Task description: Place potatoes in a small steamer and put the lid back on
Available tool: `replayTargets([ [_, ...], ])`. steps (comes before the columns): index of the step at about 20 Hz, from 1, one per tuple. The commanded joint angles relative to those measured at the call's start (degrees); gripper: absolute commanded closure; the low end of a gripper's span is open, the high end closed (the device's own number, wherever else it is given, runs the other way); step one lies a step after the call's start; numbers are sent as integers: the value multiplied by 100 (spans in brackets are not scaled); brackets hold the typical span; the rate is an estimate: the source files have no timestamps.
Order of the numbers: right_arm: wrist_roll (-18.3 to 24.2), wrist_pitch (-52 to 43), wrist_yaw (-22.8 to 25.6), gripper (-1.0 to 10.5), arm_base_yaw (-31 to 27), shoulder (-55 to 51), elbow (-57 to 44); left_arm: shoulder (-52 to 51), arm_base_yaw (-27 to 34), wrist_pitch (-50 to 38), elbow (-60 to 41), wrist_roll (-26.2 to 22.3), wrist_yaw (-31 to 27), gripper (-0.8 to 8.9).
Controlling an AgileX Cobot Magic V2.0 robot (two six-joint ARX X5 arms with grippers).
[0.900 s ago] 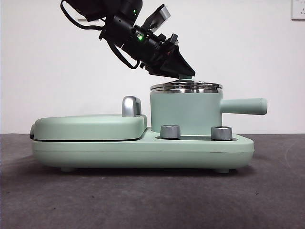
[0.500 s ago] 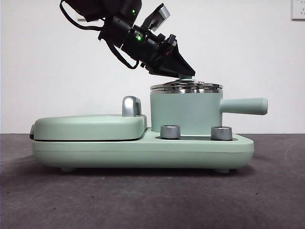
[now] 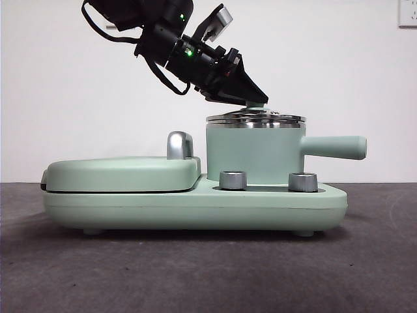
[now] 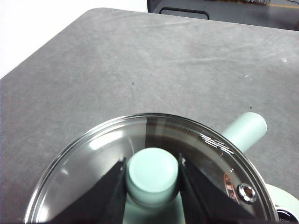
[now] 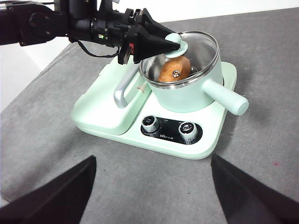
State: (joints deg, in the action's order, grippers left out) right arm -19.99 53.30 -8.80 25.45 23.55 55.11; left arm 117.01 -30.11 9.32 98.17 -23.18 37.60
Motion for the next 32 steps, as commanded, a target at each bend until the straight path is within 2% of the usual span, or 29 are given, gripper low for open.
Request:
replayTargets([
  [1,-61,-52,7,559,28,17,46,306,-55,129,87,-85,251,803],
  [8,-59,-52,7,559,28,17,46,323,-33,-293,87,-109,446,803],
  [14,-59,-52,7,559,28,17,46,323,-26,-256,87,-31,442,786],
  [16,-59,-52,7,559,28,17,46,323,-26,-280,87,-31,442,728],
  [18,-59,-52,7,559,28,17,46,323,-20,-299,90,-7,442,631],
  [21,-59,-52,7,559,28,17,46,321,13,-293,109,83,442,443],
  [23,-59,-52,4,559,28,17,46,321,39,-289,192,391,439,333],
  [25,-59,-52,4,559,28,17,46,264,85,-286,304,787,439,278],
  [29,-57,-52,4,559,28,17,46,-50,155,-236,511,1414,442,277],
  [32,-57,-55,4,559,28,17,46,-444,214,444,737,1733,444,279],
])
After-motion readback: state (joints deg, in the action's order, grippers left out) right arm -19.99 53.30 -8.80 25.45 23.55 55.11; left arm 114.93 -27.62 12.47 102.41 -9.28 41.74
